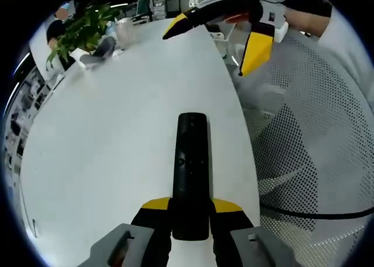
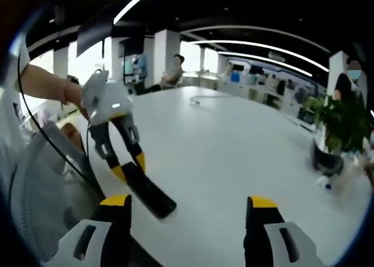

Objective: Press the specified remote control buttons in sequence, fully releasing each button before pressing the next.

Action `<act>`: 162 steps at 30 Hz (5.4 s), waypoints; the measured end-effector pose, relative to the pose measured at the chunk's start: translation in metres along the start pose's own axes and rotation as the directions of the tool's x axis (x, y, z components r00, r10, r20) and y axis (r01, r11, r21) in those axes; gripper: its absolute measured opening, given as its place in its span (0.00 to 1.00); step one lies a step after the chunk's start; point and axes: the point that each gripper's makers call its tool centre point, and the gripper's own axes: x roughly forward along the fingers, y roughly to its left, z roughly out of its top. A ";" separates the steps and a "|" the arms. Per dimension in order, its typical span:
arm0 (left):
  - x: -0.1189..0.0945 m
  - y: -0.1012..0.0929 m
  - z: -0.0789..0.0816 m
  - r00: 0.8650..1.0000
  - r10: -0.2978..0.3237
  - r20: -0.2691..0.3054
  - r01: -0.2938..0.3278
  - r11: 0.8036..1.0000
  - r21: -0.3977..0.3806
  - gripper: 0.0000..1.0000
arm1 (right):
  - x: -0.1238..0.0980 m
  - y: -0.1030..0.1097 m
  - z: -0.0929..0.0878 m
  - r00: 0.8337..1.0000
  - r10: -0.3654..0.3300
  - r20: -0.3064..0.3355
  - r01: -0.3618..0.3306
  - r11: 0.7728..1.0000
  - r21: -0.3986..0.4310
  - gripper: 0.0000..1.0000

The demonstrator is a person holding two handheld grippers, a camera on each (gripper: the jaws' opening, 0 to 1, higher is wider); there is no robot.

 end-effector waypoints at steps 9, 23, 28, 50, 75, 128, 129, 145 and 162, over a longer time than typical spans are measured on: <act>0.000 -0.004 0.001 1.000 0.007 0.029 -0.006 1.000 -0.021 0.24 | 0.003 0.007 -0.006 0.999 0.037 -0.035 -0.037 0.999 -0.007 0.71; 0.000 -0.010 0.001 0.998 0.014 0.056 -0.012 0.999 -0.036 0.24 | 0.005 0.015 -0.012 0.995 0.071 -0.071 -0.073 0.997 -0.020 0.67; 0.000 -0.012 0.001 0.998 0.017 0.055 -0.015 0.999 -0.039 0.24 | 0.006 0.020 -0.014 0.992 0.094 -0.087 -0.096 0.995 -0.029 0.65; -0.001 -0.017 0.002 0.994 0.033 0.106 -0.026 0.997 -0.074 0.24 | 0.010 0.036 -0.032 0.967 0.166 -0.191 -0.179 0.982 -0.056 0.54; 0.000 -0.033 0.004 0.994 -0.002 0.107 0.006 0.999 -0.036 0.24 | 0.008 0.050 -0.045 0.935 0.237 -0.264 -0.258 0.965 -0.049 0.33; 0.001 -0.051 0.007 0.957 0.034 0.287 -0.014 0.997 -0.070 0.25 | 0.022 0.063 -0.064 0.821 0.324 -0.470 -0.459 0.865 -0.203 0.00; 0.001 -0.051 0.007 0.957 0.034 0.289 -0.015 0.998 -0.066 0.25 | 0.022 0.064 -0.063 0.818 0.326 -0.473 -0.463 0.862 -0.207 0.00; 0.000 -0.050 0.008 0.930 0.037 0.366 -0.008 0.997 -0.082 0.25 | 0.027 0.065 -0.066 0.761 0.269 -0.590 -0.539 0.769 -0.344 0.00; 0.000 -0.050 0.010 0.920 0.026 0.392 0.018 0.994 -0.108 0.25 | 0.026 0.064 -0.066 0.772 0.332 -0.542 -0.516 0.826 -0.228 0.00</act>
